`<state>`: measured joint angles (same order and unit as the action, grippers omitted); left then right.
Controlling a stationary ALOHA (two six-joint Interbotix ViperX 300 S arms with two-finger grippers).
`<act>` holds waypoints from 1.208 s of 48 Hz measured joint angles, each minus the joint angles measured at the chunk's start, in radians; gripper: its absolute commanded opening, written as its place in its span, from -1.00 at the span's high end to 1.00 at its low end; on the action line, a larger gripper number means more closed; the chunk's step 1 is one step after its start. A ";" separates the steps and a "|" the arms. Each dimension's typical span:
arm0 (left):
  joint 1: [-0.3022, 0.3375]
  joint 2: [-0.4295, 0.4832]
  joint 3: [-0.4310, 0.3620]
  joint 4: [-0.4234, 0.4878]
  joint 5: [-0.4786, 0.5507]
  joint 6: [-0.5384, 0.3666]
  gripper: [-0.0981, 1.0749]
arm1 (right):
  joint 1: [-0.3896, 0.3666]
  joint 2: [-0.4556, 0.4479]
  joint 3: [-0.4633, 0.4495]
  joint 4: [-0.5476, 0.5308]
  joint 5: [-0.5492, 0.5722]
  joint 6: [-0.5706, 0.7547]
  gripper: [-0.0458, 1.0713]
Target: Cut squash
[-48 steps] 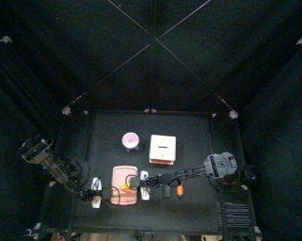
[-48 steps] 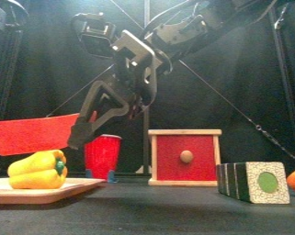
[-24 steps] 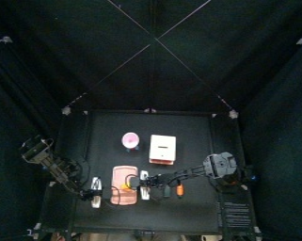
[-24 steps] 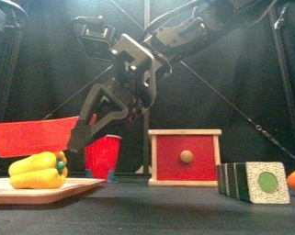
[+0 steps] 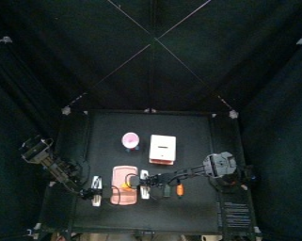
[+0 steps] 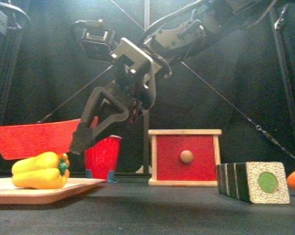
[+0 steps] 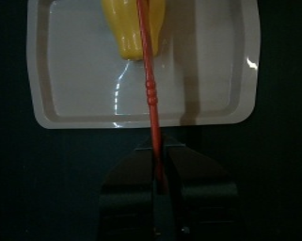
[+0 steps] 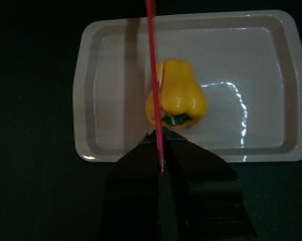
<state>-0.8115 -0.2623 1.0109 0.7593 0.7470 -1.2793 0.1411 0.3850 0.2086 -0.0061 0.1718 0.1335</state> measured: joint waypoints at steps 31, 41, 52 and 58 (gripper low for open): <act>0.041 -0.009 0.003 0.060 0.075 -0.002 0.18 | -0.048 0.002 -0.006 -0.005 0.011 0.000 0.33; 0.049 -0.029 0.005 0.066 0.080 -0.002 0.18 | -0.051 0.002 -0.006 -0.005 0.012 0.000 0.33; 0.052 -0.034 0.011 0.066 0.063 -0.002 0.18 | -0.051 0.002 -0.006 -0.002 0.012 0.000 0.33; 0.057 -0.034 0.021 0.069 0.038 -0.003 0.18 | -0.049 0.002 -0.006 -0.002 0.012 0.000 0.33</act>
<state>-0.7547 -0.2961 1.0324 0.8283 0.7854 -1.2824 0.0920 0.3866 0.2025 -0.0077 0.1841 0.1335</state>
